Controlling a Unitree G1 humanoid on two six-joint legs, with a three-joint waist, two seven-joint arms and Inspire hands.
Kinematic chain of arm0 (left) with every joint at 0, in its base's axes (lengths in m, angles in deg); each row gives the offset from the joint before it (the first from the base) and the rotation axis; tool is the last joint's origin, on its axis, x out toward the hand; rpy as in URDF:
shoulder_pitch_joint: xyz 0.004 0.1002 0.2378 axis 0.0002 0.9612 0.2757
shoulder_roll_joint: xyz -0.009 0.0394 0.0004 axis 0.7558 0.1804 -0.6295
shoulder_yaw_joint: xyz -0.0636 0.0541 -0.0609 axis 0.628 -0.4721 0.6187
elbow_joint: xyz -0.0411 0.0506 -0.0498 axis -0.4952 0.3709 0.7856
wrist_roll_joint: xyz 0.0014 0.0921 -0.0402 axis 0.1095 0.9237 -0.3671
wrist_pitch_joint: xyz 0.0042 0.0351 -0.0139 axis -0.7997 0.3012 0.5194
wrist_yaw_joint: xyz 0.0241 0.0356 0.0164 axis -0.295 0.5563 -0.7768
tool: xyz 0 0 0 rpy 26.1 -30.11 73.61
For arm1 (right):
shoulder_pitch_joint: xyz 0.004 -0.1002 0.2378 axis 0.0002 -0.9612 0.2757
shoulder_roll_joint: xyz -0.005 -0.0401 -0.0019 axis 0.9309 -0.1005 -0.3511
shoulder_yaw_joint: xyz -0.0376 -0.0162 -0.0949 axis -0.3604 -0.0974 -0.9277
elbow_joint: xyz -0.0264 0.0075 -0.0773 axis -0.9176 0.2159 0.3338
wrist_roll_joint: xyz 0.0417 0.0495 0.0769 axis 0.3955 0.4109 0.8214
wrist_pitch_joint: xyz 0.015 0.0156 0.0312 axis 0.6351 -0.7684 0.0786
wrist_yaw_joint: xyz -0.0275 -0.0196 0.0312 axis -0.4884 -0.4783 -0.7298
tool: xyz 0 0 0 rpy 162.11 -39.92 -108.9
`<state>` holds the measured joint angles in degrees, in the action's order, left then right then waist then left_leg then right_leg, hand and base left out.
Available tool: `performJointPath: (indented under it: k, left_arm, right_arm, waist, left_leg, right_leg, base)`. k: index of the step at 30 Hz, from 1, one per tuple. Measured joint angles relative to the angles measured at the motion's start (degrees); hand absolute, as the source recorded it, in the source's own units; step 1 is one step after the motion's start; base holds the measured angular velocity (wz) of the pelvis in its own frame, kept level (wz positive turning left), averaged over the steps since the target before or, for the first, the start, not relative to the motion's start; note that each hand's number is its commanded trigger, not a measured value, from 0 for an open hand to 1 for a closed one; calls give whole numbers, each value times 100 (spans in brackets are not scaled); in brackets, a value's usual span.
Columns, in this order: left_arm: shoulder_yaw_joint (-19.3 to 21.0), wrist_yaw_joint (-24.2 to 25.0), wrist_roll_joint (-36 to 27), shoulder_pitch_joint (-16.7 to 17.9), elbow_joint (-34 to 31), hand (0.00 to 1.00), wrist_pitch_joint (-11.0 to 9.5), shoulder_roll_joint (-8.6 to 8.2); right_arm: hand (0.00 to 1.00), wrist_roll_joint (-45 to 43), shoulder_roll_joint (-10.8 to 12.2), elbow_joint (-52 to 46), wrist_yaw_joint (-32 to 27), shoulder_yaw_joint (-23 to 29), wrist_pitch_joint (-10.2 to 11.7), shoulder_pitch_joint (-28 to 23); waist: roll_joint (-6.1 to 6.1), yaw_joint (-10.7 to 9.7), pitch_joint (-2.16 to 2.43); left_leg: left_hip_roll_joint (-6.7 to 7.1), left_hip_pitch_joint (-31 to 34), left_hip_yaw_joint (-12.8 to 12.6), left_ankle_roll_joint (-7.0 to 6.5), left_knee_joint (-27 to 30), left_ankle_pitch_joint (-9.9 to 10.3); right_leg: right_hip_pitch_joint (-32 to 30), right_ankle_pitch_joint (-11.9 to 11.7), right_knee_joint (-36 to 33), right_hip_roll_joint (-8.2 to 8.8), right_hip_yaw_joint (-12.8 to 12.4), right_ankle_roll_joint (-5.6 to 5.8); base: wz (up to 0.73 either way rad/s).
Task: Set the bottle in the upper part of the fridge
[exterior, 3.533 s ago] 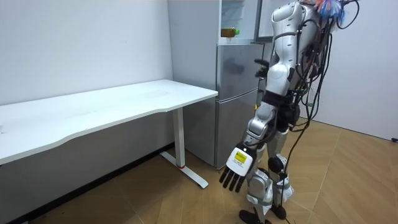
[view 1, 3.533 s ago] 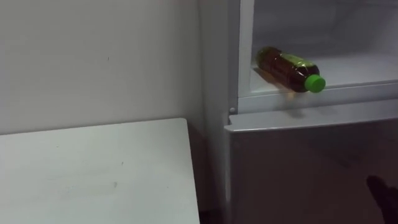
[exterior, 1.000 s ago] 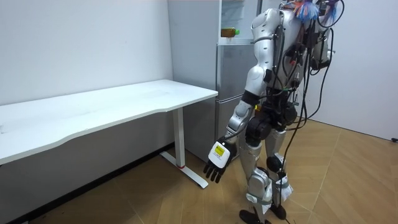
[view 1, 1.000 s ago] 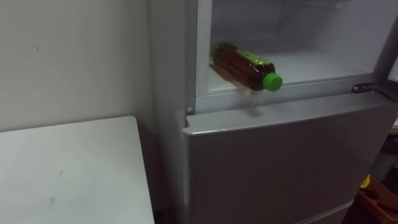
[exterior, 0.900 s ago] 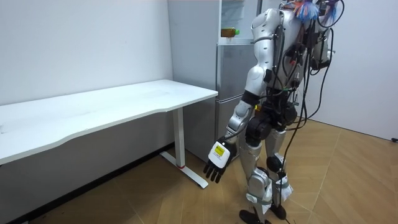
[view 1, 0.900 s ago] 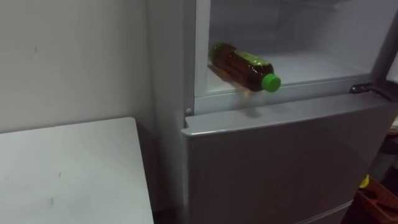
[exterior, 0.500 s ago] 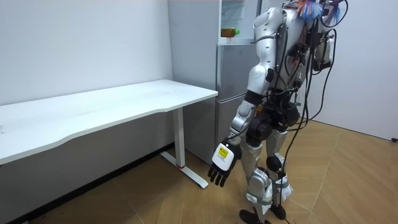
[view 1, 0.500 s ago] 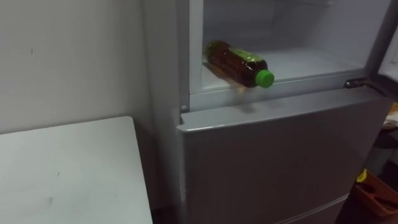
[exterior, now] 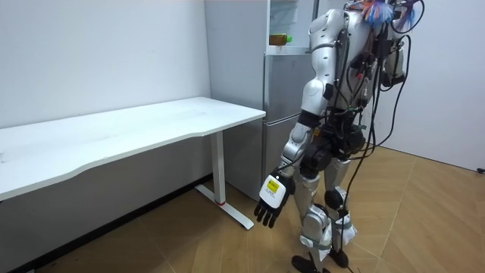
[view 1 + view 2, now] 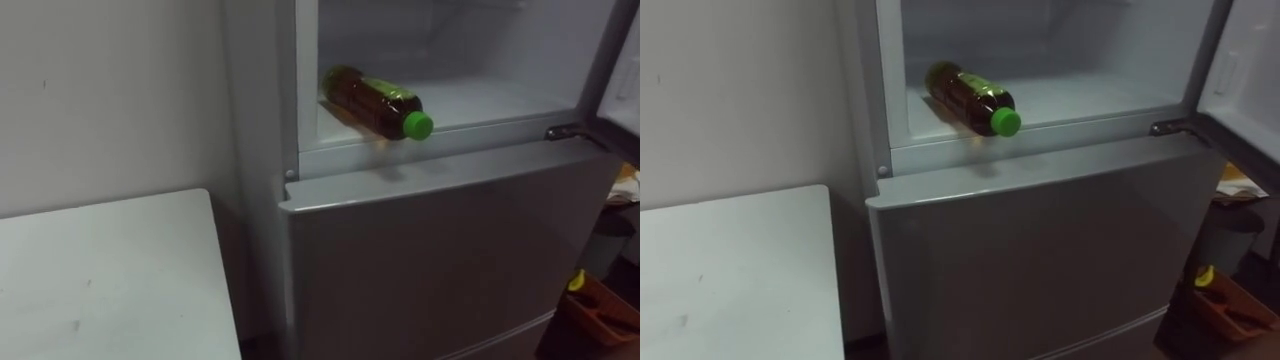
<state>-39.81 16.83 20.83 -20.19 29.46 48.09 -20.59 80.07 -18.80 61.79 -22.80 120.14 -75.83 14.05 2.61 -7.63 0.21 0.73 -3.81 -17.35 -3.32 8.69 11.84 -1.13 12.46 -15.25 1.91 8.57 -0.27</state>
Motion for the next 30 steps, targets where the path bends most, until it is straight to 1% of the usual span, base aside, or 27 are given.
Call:
performJointPath:
  k: [2,6,9,15,17,21,24,28,30]
  left_arm:
    - [0,1,1,-5,-1,0,-1,-3]
    - [-9,1,-6,-12,5,0,-1,-12]
    - [-27,-7,-3,-97,48,0,-13,-17]
    - [-68,39,-4,-122,149,0,-36,-99]
    - [-69,55,0,-132,212,0,-36,-106]
    - [-67,64,0,-170,305,0,-28,-107]
    - [-67,75,5,-178,324,0,25,-109]
    - [-83,74,57,-184,329,0,78,-112]
    - [-136,74,151,-215,318,0,91,-112]
  right_arm:
    - [0,-77,1,-2,0,-27,-69,0]
    - [0,-72,1,-92,0,-179,-88,-1]
    - [0,-73,1,-179,41,-366,-88,0]
    - [0,-78,5,-333,481,-625,-88,0]
    - [0,-78,49,-444,614,-664,-88,0]
    - [0,-67,62,-507,824,-669,-88,19]
    - [0,-128,62,-726,1074,-732,-86,70]
    - [0,-169,62,-1013,1289,-908,-86,263]
    - [0,-492,62,-1227,1344,-1006,-85,296]
  waist:
    - [30,-1,-19]
    - [36,-6,-22]
    - [35,13,-22]
    - [17,40,-34]
    - [-2,106,-45]
    - [-25,257,-55]
    - [-38,361,-61]
    - [-47,383,-60]
    - [-54,432,-55]
  left_leg:
    - [6,-10,0,1,4,1]
    - [-2,-3,1,3,4,2]
    - [-3,3,3,4,3,2]
    - [-1,-2,3,3,-3,3]
    - [-2,-1,4,3,0,3]
    - [-3,-44,8,3,0,3]
    - [-9,-79,28,5,0,2]
    - [-13,-75,39,6,3,1]
    - [-27,-71,40,7,3,2]
  right_leg:
    - [-14,39,-58,12,-1,0]
    - [-24,41,-57,4,-1,-6]
    - [-29,38,-51,-2,-6,-11]
    - [-19,31,-49,-2,-11,-17]
    - [-18,30,-51,-2,-10,-18]
    - [18,29,-47,-2,-10,-20]
    - [70,28,-34,-2,12,-22]
    - [96,25,-21,-5,21,-28]
    - [128,-2,46,-21,28,-33]
  base:
    - [0]
    - [0]
    - [0]
    - [-1]
    - [0]
    - [0]
    - [4]
    - [1]
    - [0]
